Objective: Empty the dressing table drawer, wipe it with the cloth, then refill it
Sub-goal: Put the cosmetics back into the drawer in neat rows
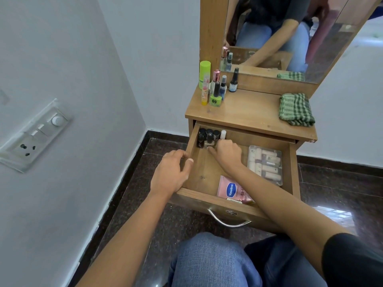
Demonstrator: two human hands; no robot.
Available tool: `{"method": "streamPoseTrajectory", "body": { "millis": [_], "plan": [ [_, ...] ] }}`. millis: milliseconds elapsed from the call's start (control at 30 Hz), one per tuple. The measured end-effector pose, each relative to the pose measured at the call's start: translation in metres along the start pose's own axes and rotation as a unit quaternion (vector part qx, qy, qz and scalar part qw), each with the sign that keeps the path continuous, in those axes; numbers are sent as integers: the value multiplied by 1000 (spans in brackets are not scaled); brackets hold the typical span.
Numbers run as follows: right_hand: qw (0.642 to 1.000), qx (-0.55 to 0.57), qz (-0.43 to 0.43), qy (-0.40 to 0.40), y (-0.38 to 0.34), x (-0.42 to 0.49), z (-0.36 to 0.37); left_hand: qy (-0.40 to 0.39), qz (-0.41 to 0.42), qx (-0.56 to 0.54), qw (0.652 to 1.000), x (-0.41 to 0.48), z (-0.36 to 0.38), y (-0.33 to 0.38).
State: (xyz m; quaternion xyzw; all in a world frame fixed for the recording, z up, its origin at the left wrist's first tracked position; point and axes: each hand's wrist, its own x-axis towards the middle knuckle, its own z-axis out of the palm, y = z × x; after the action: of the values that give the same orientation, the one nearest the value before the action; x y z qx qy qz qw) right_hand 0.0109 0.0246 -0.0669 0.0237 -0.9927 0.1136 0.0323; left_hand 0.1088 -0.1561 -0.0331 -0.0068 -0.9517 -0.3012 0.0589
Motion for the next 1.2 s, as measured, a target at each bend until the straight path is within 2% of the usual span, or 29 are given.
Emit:
{"method": "streamPoseTrajectory", "body": {
  "millis": [267,533,633,733,833,900,1033,1200],
  "plan": [
    [999,33,32,-2,-11,4,3,1,0,-5,1000,1,0,0],
    [999,30,26,-22,-4,0,-10,1,3,-5,1000,2,1,-1],
    [996,51,-31,60,2,-7,-29,3,6,-1,1000,2,2,-2],
    [970,146,-96,171,7,3,-62,4,7,2,1000,2,3,-3],
    [949,224,-56,216,6,30,-93,3,4,2,1000,2,3,-2],
    [945,248,-24,214,2,47,-104,3,6,0,1000,1,2,-2],
    [956,251,26,152,-7,66,-101,2,5,-2,1000,2,2,-1],
    [956,258,53,128,-12,78,-89,-1,3,-7,1000,2,1,-1]
  ]
}}
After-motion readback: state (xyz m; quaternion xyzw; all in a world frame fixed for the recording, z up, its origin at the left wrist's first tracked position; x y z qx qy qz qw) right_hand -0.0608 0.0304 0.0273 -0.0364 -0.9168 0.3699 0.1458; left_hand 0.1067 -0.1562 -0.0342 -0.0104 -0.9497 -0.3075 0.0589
